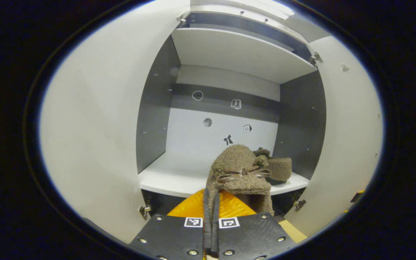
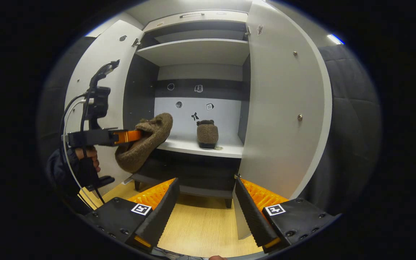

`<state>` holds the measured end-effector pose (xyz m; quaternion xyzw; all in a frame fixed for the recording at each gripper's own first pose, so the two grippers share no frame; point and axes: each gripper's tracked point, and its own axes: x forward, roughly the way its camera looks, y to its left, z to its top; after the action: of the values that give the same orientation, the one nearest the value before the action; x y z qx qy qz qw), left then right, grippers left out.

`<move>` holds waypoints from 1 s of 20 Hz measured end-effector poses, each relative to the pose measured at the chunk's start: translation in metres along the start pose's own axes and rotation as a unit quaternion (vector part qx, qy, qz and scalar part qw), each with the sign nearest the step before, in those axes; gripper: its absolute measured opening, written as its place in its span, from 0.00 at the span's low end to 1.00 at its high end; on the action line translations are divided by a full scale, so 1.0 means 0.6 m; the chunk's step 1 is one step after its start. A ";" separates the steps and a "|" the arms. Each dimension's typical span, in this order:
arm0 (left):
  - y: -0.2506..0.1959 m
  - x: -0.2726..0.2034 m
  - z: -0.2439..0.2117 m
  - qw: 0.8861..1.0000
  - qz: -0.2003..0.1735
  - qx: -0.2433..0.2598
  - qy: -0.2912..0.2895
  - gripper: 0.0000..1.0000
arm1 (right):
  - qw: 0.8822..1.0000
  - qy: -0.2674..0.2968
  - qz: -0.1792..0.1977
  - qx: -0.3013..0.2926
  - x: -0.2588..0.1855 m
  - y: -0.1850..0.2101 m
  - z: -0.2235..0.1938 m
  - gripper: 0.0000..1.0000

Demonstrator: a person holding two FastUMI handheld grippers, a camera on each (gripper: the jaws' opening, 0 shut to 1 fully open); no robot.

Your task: Grab one shoe with the right hand and put it into the shoe cabinet, grab the other shoe with the left hand and put it into the shoe cabinet; then close the right door with the right hand and the left door with the left hand.

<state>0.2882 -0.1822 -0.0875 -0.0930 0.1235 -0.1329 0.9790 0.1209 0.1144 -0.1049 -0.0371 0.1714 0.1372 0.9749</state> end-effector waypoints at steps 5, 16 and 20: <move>0.012 0.082 0.058 1.000 0.011 -0.005 -0.022 0.01 | 1.000 0.006 -0.011 0.000 -0.003 -0.011 -0.006 0.98; 0.044 0.262 0.036 0.999 0.034 0.000 0.017 0.01 | 0.999 0.024 -0.037 0.016 0.000 -0.021 -0.029 0.98; 0.037 0.259 0.041 0.999 0.032 0.020 0.015 0.10 | 0.999 0.014 -0.037 0.019 -0.007 -0.025 -0.019 0.98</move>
<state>0.4453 -0.2018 -0.1024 -0.0671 0.1379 -0.1057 0.9825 0.1178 0.0974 -0.1139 -0.0271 0.1861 0.0972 0.9773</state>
